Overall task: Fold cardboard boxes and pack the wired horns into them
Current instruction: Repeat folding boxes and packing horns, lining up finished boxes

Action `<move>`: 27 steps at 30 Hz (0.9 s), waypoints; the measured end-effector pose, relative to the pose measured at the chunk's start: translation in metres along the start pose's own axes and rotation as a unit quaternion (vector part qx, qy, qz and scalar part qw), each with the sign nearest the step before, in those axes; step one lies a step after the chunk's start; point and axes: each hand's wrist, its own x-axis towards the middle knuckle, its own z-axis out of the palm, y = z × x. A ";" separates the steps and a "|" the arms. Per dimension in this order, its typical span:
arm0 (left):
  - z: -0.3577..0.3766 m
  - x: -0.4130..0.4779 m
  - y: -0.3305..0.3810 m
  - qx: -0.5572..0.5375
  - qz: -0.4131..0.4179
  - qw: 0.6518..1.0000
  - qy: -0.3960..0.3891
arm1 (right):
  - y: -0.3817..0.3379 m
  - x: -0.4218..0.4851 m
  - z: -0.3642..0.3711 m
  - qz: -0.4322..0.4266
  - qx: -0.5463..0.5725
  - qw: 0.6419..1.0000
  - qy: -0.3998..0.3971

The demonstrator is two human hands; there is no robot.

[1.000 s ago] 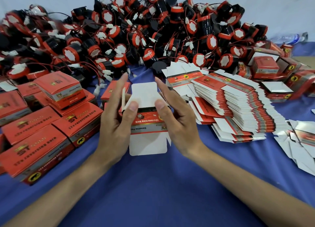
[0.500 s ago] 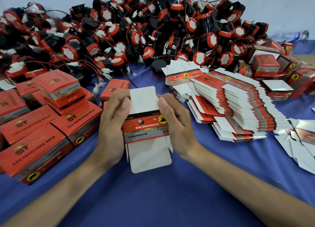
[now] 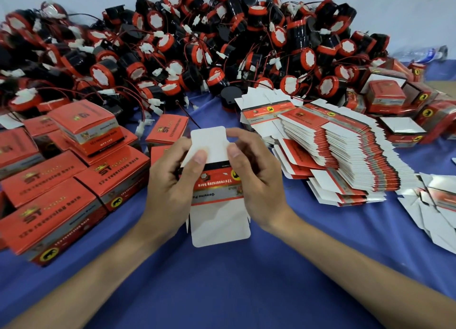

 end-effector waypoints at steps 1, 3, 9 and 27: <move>0.000 0.000 0.000 -0.016 -0.003 1.000 -0.001 | 0.000 0.000 0.000 -0.009 -0.011 1.000 0.004; 0.001 -0.002 0.002 -0.054 -0.002 0.998 -0.012 | -0.001 0.000 0.000 -0.036 -0.035 0.999 0.009; 0.011 -0.009 0.009 -0.057 0.026 0.998 -0.030 | -0.003 0.006 -0.005 -0.224 -0.125 0.966 0.036; -0.008 0.005 -0.008 0.229 0.257 0.935 0.081 | -0.019 -0.003 0.003 0.149 0.113 0.974 -0.130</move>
